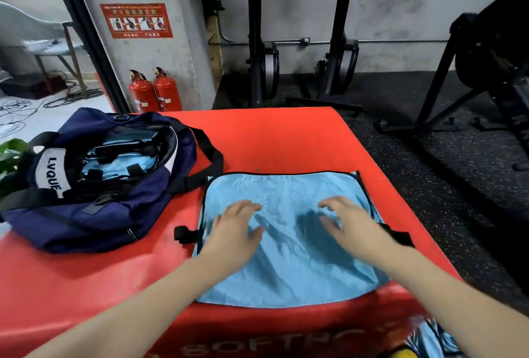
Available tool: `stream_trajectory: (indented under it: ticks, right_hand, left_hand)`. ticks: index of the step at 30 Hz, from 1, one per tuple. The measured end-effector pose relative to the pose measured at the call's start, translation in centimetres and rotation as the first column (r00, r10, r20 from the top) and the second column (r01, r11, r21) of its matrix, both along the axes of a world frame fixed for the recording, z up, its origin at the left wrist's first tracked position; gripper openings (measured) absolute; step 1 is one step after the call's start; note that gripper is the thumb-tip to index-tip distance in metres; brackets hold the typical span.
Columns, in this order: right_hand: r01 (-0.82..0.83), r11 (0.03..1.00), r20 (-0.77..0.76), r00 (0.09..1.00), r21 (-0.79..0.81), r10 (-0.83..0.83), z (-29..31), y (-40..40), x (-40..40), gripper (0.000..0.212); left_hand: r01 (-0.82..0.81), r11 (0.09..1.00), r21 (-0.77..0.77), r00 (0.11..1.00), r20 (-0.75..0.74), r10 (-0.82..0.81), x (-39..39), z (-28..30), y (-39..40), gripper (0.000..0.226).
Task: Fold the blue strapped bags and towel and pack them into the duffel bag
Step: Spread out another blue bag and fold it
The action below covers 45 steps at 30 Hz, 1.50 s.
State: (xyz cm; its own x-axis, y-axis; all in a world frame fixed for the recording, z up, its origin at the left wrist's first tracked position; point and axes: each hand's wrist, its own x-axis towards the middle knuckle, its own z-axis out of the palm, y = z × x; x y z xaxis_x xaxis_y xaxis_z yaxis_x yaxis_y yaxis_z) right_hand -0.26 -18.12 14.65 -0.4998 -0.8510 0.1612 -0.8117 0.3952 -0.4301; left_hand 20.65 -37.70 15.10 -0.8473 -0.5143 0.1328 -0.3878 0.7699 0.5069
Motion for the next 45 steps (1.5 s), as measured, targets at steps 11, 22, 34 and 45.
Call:
stream_trajectory:
  ticks: [11,22,34,45]
  right_hand:
    - [0.256,0.937,-0.23,0.952,0.236,-0.202,-4.6,10.0,0.5,0.101]
    - [0.287,0.93,-0.291,0.932,0.229,-0.217,0.4,4.9,0.0,0.097]
    - [0.08,0.939,-0.173,0.985,0.335,-0.022,-1.8,3.8,-8.2,0.092]
    - [0.204,0.921,-0.176,0.973,0.332,-0.151,-2.8,6.0,-5.1,0.091]
  left_hand:
    - [-0.17,0.941,-0.292,0.921,0.292,0.257,4.4,-3.8,3.3,0.094]
    - [0.185,0.934,-0.304,0.914,0.402,-0.05,-0.8,-2.2,-4.2,0.088]
    - [0.513,0.768,-0.384,0.808,0.518,-0.281,-11.7,-0.1,-15.9,0.085]
    - [-0.166,0.935,-0.313,0.954,0.191,0.233,-11.1,-2.8,-7.5,0.054]
